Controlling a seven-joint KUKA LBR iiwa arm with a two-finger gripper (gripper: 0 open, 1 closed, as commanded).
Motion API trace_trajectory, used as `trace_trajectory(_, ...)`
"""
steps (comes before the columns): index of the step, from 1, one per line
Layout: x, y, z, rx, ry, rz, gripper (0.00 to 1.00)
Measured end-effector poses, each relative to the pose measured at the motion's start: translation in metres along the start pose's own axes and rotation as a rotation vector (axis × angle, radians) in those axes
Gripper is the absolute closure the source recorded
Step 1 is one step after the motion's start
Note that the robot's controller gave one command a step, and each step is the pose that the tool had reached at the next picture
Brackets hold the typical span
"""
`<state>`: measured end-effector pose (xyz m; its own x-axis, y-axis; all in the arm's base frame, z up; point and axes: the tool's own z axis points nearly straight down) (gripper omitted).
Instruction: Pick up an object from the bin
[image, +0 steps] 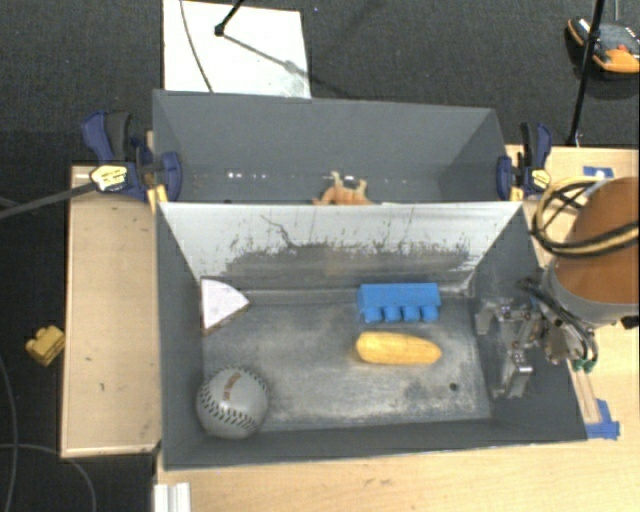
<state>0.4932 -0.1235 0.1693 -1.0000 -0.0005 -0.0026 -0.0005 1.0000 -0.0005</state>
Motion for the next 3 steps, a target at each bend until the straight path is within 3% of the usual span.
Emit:
trace_trajectory(1, -0.011, 0.038, 0.033, 0.001, -0.003, 0.033, 0.00)
trace_trajectory(2, -0.023, 0.061, 0.051, -0.003, 0.000, 0.048, 0.00)
trace_trajectory(3, -0.034, 0.086, 0.084, 0.000, -0.003, -0.061, 0.00)
